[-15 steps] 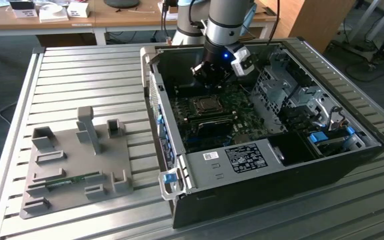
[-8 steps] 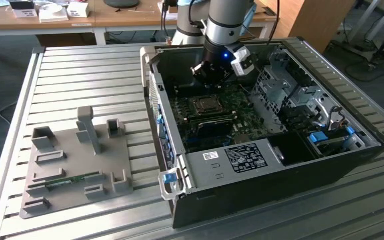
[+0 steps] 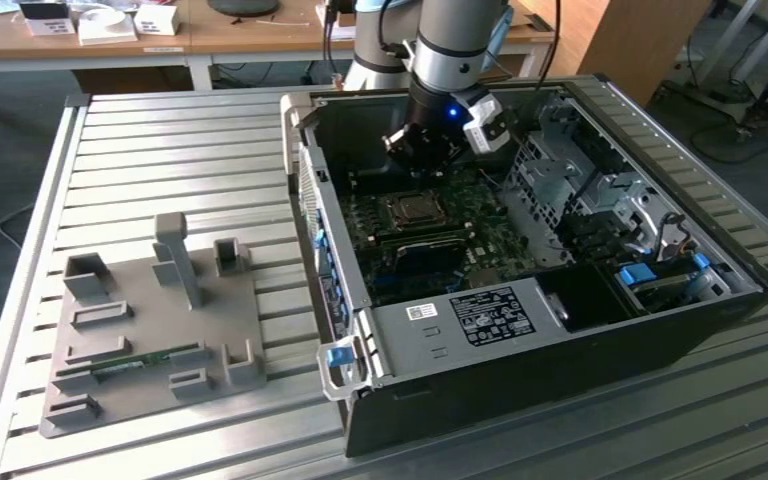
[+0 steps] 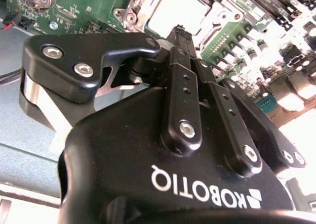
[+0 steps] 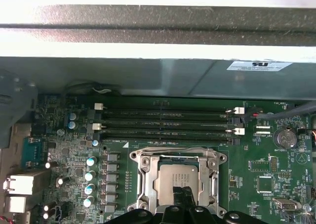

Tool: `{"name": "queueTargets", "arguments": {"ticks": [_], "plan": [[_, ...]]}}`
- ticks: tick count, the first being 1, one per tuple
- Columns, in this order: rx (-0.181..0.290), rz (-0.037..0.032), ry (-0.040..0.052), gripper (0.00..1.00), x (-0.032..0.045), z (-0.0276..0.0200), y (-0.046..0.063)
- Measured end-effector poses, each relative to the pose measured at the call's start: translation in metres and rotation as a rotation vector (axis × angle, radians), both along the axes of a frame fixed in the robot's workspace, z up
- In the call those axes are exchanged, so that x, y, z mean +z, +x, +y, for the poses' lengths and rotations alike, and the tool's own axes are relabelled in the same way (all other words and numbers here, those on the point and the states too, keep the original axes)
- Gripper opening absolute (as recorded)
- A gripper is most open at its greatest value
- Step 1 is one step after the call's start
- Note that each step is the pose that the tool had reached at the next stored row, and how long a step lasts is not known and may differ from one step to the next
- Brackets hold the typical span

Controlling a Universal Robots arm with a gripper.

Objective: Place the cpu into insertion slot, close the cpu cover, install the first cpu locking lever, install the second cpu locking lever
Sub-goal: 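Install the second cpu locking lever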

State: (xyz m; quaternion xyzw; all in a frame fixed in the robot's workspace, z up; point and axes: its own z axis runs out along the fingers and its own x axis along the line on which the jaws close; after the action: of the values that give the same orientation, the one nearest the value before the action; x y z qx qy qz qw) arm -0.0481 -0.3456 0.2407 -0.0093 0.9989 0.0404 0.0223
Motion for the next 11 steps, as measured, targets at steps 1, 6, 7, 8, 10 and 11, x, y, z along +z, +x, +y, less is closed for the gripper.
{"name": "queueTargets", "arguments": {"ticks": [1, 6, 7, 8, 10, 11], "plan": [[0.000, 0.0001, -0.0002, 0.11, 0.0001, -0.0001, 0.0000], [0.000, 0.0000, 0.0000, 0.11, 0.0000, -0.0011, 0.0000], [0.000, 0.0000, 0.0000, 0.11, 0.0000, -0.0014, 0.0000], [0.000, -0.0001, 0.0000, 0.11, 0.0000, -0.0015, 0.0000], [0.000, 0.0000, 0.0000, 0.11, 0.0000, -0.0018, 0.0000], [0.000, 0.0000, 0.0000, 0.11, 0.0000, -0.0020, 0.0000]]}}
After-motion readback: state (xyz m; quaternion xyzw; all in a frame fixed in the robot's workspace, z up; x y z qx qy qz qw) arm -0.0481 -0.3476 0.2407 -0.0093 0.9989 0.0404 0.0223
